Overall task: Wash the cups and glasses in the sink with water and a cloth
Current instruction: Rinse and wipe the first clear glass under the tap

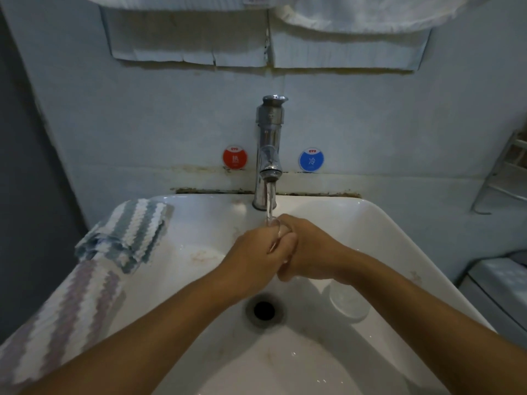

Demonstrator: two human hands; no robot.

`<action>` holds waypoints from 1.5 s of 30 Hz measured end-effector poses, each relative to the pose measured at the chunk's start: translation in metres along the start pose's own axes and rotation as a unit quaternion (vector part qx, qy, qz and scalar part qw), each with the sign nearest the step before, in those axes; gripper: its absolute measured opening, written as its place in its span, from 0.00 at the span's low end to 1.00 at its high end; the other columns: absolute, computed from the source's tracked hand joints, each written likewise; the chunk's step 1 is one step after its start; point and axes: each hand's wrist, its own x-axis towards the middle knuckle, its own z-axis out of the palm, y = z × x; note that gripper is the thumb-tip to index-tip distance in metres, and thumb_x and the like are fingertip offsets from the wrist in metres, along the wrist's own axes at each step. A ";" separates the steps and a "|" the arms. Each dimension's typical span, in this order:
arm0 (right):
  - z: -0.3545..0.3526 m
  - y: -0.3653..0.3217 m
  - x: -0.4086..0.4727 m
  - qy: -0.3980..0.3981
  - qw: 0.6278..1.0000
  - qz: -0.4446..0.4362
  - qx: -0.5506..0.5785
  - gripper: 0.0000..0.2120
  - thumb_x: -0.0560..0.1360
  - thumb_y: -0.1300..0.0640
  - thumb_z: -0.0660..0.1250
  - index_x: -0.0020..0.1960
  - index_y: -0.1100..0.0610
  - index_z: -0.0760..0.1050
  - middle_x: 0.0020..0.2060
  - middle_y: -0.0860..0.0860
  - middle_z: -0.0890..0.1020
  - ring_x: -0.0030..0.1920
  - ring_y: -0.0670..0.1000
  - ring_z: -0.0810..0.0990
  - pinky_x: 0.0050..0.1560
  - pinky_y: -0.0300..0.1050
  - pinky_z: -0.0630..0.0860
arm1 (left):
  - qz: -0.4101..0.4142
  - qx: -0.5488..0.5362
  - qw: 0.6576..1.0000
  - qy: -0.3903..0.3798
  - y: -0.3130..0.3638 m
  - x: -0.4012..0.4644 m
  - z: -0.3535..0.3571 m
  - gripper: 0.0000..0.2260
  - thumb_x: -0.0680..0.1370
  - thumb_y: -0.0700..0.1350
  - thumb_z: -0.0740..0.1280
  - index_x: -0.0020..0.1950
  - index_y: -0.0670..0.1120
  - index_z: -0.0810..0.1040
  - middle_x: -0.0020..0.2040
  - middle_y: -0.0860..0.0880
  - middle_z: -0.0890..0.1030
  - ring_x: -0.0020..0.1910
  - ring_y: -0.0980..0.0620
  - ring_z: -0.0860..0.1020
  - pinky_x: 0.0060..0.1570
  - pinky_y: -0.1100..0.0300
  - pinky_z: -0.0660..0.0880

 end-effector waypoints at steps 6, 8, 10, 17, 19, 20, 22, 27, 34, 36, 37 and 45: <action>-0.001 -0.005 -0.004 -0.020 0.997 0.002 0.080 0.24 0.59 0.70 0.76 0.53 0.60 0.75 0.46 0.57 0.82 0.45 0.58 0.83 0.47 0.59 0.83 | 0.031 0.068 0.997 0.002 -0.003 0.005 -0.009 0.19 0.81 0.57 0.57 0.37 0.50 0.77 0.33 0.50 0.78 0.34 0.51 0.78 0.39 0.55 0.77; 0.000 -0.006 -0.005 -0.021 0.994 -0.008 0.110 0.20 0.61 0.73 0.75 0.51 0.64 0.78 0.44 0.61 0.83 0.43 0.60 0.83 0.44 0.55 0.82 | 0.025 0.111 0.993 0.035 0.003 0.004 -0.009 0.23 0.80 0.60 0.50 0.37 0.50 0.76 0.32 0.49 0.78 0.33 0.51 0.78 0.38 0.58 0.76; 0.001 -0.009 -0.005 -0.013 0.992 -0.017 0.127 0.17 0.63 0.73 0.75 0.48 0.61 0.79 0.41 0.56 0.84 0.40 0.54 0.84 0.41 0.45 0.83 | 0.023 0.138 0.985 0.102 0.006 0.003 -0.006 0.29 0.79 0.62 0.48 0.40 0.46 0.81 0.33 0.46 0.80 0.32 0.50 0.78 0.36 0.62 0.74; 0.007 -0.008 -0.003 -0.013 0.980 0.002 0.199 0.25 0.68 0.63 0.78 0.61 0.51 0.74 0.53 0.48 0.81 0.49 0.45 0.82 0.40 0.35 0.80 | 0.016 0.019 0.977 0.211 -0.002 0.002 0.001 0.24 0.81 0.63 0.49 0.46 0.47 0.77 0.41 0.49 0.75 0.43 0.55 0.73 0.46 0.65 0.69; 0.009 -0.008 -0.005 -0.019 0.980 0.009 0.200 0.22 0.69 0.62 0.77 0.59 0.53 0.75 0.52 0.52 0.81 0.48 0.47 0.82 0.42 0.36 0.81 | -0.018 -0.040 0.976 0.215 -0.001 0.000 0.005 0.18 0.82 0.56 0.51 0.48 0.47 0.75 0.46 0.49 0.73 0.49 0.59 0.70 0.48 0.72 0.68; 0.010 -0.008 -0.007 -0.022 0.978 0.009 0.209 0.19 0.70 0.63 0.77 0.57 0.53 0.75 0.51 0.52 0.81 0.46 0.47 0.82 0.41 0.36 0.81 | -0.037 -0.050 0.972 0.227 0.001 0.000 0.007 0.14 0.83 0.53 0.52 0.48 0.49 0.73 0.47 0.51 0.71 0.50 0.59 0.68 0.49 0.71 0.68; 0.010 -0.010 -0.009 -0.024 0.971 0.005 0.238 0.16 0.70 0.63 0.76 0.53 0.53 0.76 0.48 0.51 0.82 0.43 0.45 0.83 0.40 0.36 0.80 | -0.099 -0.116 0.955 0.253 0.008 0.000 0.008 0.09 0.84 0.51 0.53 0.47 0.54 0.70 0.48 0.54 0.69 0.54 0.54 0.70 0.52 0.61 0.72; 0.010 -0.011 -0.011 0.009 0.962 -0.008 0.273 0.13 0.69 0.67 0.75 0.43 0.50 0.79 0.36 0.48 0.83 0.37 0.47 0.82 0.39 0.39 0.80 | -0.232 -0.293 0.908 0.189 0.021 -0.003 0.011 0.16 0.84 0.58 0.48 0.62 0.52 0.67 0.55 0.48 0.77 0.52 0.50 0.78 0.50 0.52 0.79; 0.015 -0.009 -0.008 0.083 0.957 0.019 0.277 0.09 0.73 0.61 0.75 0.43 0.50 0.77 0.38 0.47 0.84 0.42 0.47 0.84 0.42 0.43 0.84 | -0.220 -0.198 0.947 0.128 0.023 -0.009 0.016 0.19 0.84 0.57 0.50 0.67 0.49 0.69 0.59 0.49 0.79 0.55 0.53 0.79 0.56 0.54 0.78; 0.013 -0.007 -0.008 0.091 0.954 0.021 0.284 0.11 0.73 0.60 0.75 0.42 0.49 0.75 0.35 0.43 0.82 0.38 0.41 0.83 0.37 0.37 0.81 | -0.177 -0.120 0.968 0.128 0.016 -0.011 0.014 0.18 0.83 0.57 0.53 0.62 0.49 0.75 0.53 0.51 0.82 0.49 0.55 0.81 0.53 0.55 0.80; 0.013 -0.003 -0.007 0.087 0.953 0.024 0.289 0.11 0.72 0.61 0.76 0.43 0.49 0.75 0.36 0.43 0.82 0.37 0.40 0.83 0.35 0.35 0.80 | -0.165 -0.081 0.974 0.131 0.012 -0.012 0.012 0.17 0.83 0.57 0.55 0.59 0.49 0.78 0.49 0.52 0.83 0.46 0.56 0.81 0.49 0.57 0.80; 0.015 0.001 -0.003 0.063 0.954 0.044 0.290 0.16 0.64 0.67 0.78 0.48 0.55 0.79 0.41 0.52 0.85 0.42 0.52 0.85 0.44 0.50 0.84 | -0.155 -0.005 0.975 0.161 0.016 -0.011 -0.016 0.13 0.74 0.54 0.72 0.37 0.46 0.84 0.30 0.50 0.83 0.30 0.54 0.82 0.37 0.53 0.81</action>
